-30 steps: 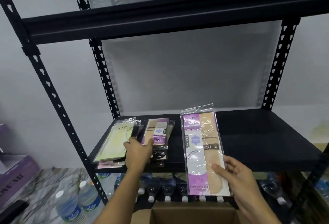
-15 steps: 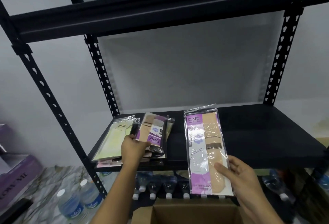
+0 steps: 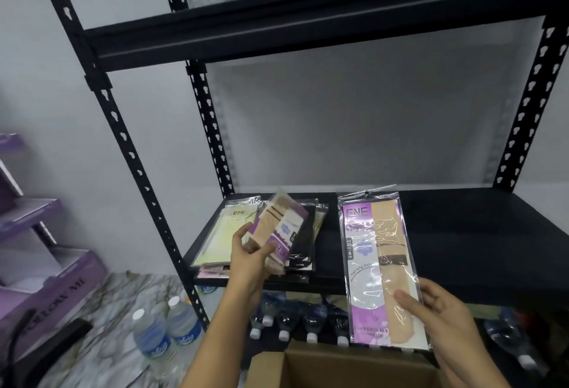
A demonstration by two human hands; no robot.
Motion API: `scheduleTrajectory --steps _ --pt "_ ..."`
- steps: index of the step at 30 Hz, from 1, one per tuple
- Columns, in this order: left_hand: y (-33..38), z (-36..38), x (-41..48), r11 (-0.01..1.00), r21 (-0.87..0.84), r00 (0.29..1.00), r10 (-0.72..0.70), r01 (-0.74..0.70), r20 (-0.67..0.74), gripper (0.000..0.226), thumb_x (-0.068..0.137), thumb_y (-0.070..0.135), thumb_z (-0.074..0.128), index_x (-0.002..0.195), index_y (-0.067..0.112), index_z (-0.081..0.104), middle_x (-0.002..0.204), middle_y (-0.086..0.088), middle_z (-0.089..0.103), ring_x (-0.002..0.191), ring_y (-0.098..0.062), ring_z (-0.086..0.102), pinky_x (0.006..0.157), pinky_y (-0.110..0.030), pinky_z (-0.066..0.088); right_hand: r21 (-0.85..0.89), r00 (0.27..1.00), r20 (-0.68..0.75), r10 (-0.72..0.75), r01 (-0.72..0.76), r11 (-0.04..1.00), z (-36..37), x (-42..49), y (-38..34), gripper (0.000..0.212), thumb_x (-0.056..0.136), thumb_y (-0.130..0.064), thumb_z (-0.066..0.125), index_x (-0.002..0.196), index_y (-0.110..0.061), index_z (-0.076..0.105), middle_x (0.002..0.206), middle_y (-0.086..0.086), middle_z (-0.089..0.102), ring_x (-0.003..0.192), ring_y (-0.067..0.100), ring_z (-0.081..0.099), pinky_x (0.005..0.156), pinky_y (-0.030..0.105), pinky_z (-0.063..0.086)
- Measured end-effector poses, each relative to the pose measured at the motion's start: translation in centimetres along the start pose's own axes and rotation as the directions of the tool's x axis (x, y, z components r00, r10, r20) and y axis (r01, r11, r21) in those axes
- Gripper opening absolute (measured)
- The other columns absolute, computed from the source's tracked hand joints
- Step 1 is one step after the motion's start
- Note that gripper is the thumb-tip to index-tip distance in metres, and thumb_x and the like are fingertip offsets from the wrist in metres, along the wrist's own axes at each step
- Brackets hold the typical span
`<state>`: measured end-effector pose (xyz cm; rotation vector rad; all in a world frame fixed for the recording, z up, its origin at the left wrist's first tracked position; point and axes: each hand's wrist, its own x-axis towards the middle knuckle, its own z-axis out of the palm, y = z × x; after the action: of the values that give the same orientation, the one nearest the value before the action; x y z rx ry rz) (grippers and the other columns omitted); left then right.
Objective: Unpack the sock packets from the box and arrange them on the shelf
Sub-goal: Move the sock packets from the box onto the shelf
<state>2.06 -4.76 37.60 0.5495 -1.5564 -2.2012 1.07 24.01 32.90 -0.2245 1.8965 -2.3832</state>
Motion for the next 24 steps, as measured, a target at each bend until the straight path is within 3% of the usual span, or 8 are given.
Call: scheduleTrajectory --steps 3,7,9,14,18,21,23,24 --pt "-0.4 0.0 -0.5 0.998 0.03 0.998 0.05 -0.049 -0.029 0.081 0.076 -0.015 0.068 0.132 0.036 0.038 0.116 -0.011 0.067 0.097 -0.032 0.069 0.068 -0.041 0.058 0.028 1.0 0.009 0.01 -0.01 1.0 0.2 -0.1 -0.1 0.039 0.056 -0.018 0.083 0.092 -0.007 0.071 0.095 0.019 0.074 0.08 0.03 0.073 0.069 0.033 0.06" --pt "-0.5 0.1 -1.0 0.981 0.11 0.98 0.174 -0.163 -0.099 0.083 0.077 -0.013 0.068 0.136 0.037 0.038 0.11 -0.002 0.067 0.098 -0.02 0.069 0.075 -0.037 0.056 -0.002 1.0 -0.002 0.03 -0.03 1.0 0.2 0.0 -0.1 0.054 0.045 -0.026 0.08 0.094 -0.006 0.07 0.09 0.015 0.076 0.079 0.031 0.073 0.063 0.031 0.061" --pt "-0.5 -0.1 -1.3 0.964 0.109 0.958 0.254 -0.241 -0.132 0.076 0.08 -0.011 0.067 0.135 0.033 0.038 0.11 -0.004 0.065 0.095 -0.016 0.07 0.074 -0.033 0.058 -0.012 0.999 -0.008 0.039 -0.039 0.999 0.0 0.1 0.2 0.057 0.044 -0.025 0.08 0.095 -0.004 0.068 0.088 0.015 0.076 0.074 0.027 0.074 0.059 0.028 0.06" --pt "0.8 -0.6 -1.7 0.898 0.143 0.876 0.439 -0.417 -0.2 0.039 0.084 -0.001 0.069 0.117 0.016 0.057 0.114 -0.004 0.068 0.094 -0.005 0.069 0.07 -0.015 0.055 -0.017 0.996 -0.003 0.088 -0.088 0.996 0.2 -0.2 0.2 0.028 0.068 0.0 0.075 0.094 -0.005 0.069 0.093 0.02 0.074 0.075 0.03 0.073 0.066 0.034 0.06" --pt "1.8 -0.8 -1.8 0.883 0.113 0.855 0.469 -0.456 -0.219 0.031 0.088 0.007 0.067 0.111 0.028 0.065 0.108 0.003 0.071 0.099 -0.009 0.069 0.072 -0.017 0.056 -0.029 0.996 -0.006 0.087 -0.087 0.996 0.5 -0.3 0.1 0.056 0.044 -0.021 0.095 0.091 -0.006 0.07 0.088 0.018 0.075 0.069 0.025 0.073 0.065 0.031 0.059" --pt "2.6 -0.6 -1.9 0.9 -0.004 0.876 0.424 -0.436 -0.229 0.031 0.092 0.007 0.063 0.115 0.028 0.063 0.109 0.003 0.069 0.094 -0.011 0.071 0.069 -0.018 0.057 0.007 0.995 -0.008 0.102 -0.101 0.995 1.0 -0.9 -0.5 0.027 0.073 0.003 0.076 0.099 0.003 0.067 0.094 0.026 0.071 0.057 0.014 0.071 0.056 0.021 0.058" --pt "3.2 -0.3 -2.0 0.902 -0.059 0.889 0.409 -0.428 -0.208 0.035 0.091 0.008 0.063 0.122 0.024 0.059 0.108 0.001 0.069 0.093 -0.012 0.072 0.072 -0.026 0.059 -0.003 0.996 0.001 0.094 -0.094 0.996 1.0 -1.1 -0.6 0.031 0.071 0.007 0.074 0.1 0.004 0.066 0.097 0.028 0.07 0.056 0.012 0.071 0.055 0.019 0.057" --pt "3.4 -0.2 -2.1 0.901 -0.084 0.892 0.402 -0.425 -0.206 0.036 0.092 0.008 0.062 0.124 0.022 0.057 0.108 0.0 0.069 0.094 -0.013 0.072 0.075 -0.029 0.06 -0.007 0.996 0.013 0.091 -0.091 0.996 0.9 -1.0 -0.6 0.04 0.062 -0.002 0.083 0.098 0.002 0.067 0.096 0.027 0.071 0.058 0.013 0.071 0.056 0.02 0.057"
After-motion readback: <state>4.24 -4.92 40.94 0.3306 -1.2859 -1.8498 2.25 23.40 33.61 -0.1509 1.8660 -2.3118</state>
